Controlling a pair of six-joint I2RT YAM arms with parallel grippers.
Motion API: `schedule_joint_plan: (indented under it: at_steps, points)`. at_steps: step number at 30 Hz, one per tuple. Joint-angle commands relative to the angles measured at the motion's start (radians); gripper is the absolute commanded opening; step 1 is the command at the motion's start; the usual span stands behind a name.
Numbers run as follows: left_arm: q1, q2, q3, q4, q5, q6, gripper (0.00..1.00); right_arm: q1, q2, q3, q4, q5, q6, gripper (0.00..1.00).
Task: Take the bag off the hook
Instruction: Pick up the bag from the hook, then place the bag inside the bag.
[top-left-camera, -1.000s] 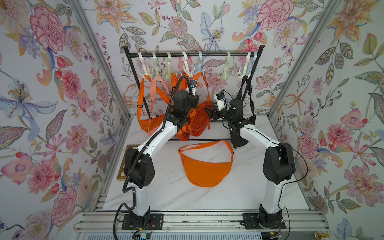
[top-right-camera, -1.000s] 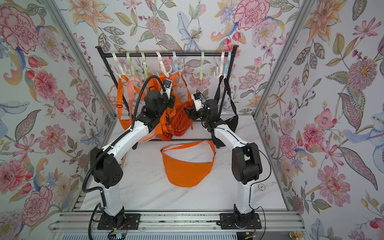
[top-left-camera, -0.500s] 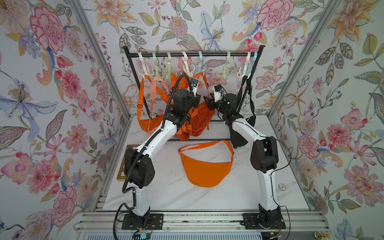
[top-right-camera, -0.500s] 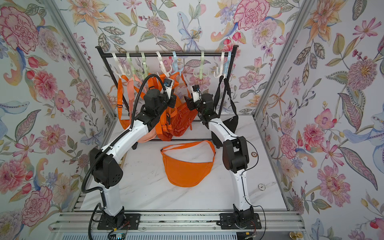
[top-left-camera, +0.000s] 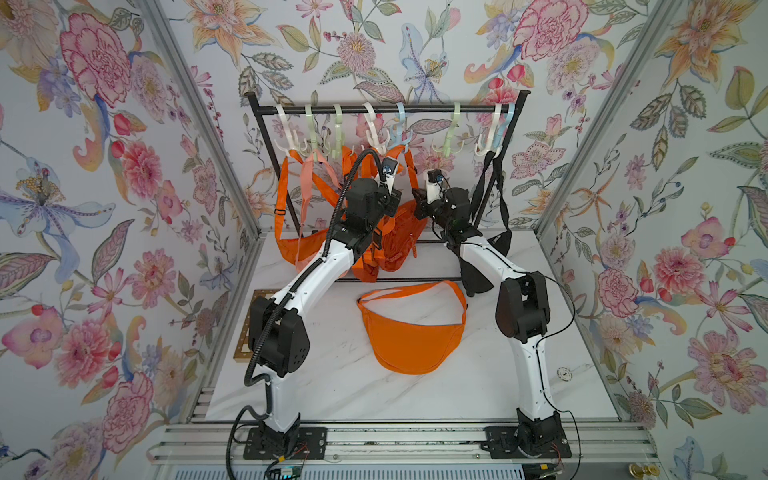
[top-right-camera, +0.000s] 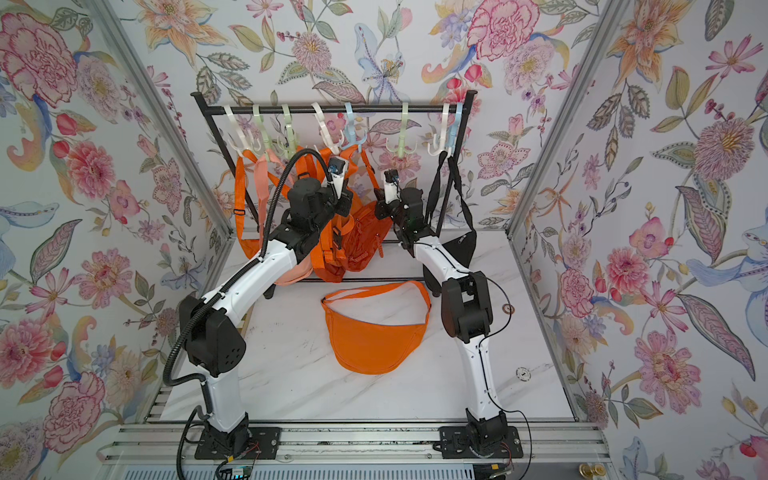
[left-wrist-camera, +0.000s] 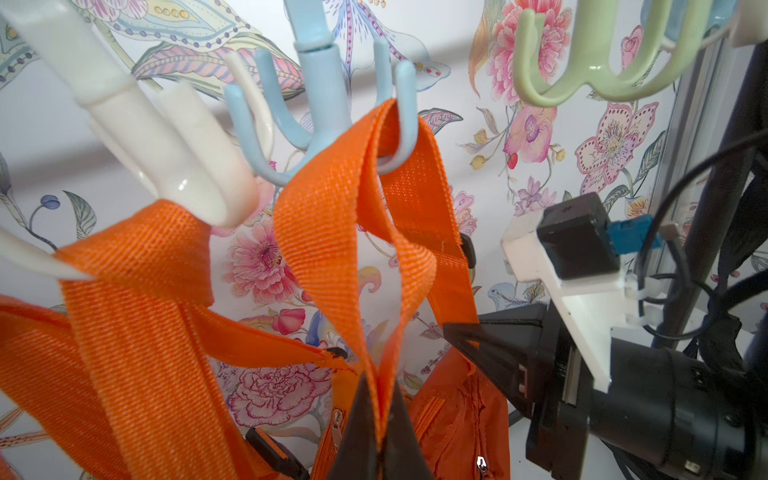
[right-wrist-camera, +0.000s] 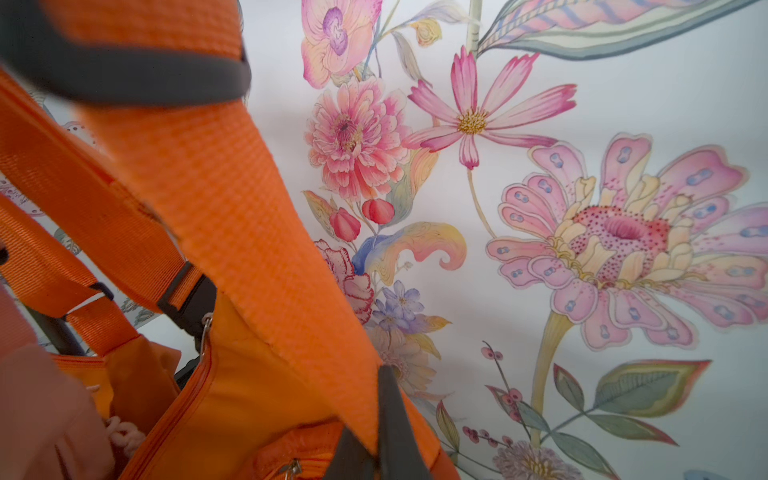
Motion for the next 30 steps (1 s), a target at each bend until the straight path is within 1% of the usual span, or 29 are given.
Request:
schedule_joint_plan:
  at_steps: [1, 6, 12, 15, 22, 30]
  points:
    - [0.018, -0.009, 0.031, 0.004, -0.014, 0.023, 0.00, 0.022, -0.108, -0.043, 0.061, -0.005, -0.022, 0.00]
    - [0.033, -0.031, 0.040, 0.018, -0.008, 0.015, 0.00, 0.042, -0.192, -0.082, 0.045, -0.002, -0.048, 0.00]
    - [0.044, -0.007, 0.141, -0.042, 0.004, 0.020, 0.00, 0.034, -0.282, -0.151, 0.067, 0.001, -0.019, 0.00]
    - [0.045, -0.011, 0.162, -0.053, 0.002, 0.022, 0.00, 0.034, -0.317, -0.184, 0.064, 0.004, -0.025, 0.00]
    - [0.043, -0.097, 0.089, -0.032, -0.008, 0.024, 0.00, 0.046, -0.437, -0.297, 0.056, 0.006, -0.035, 0.00]
    - [0.042, -0.238, -0.067, -0.013, -0.025, 0.039, 0.00, 0.079, -0.609, -0.452, 0.032, 0.020, -0.041, 0.00]
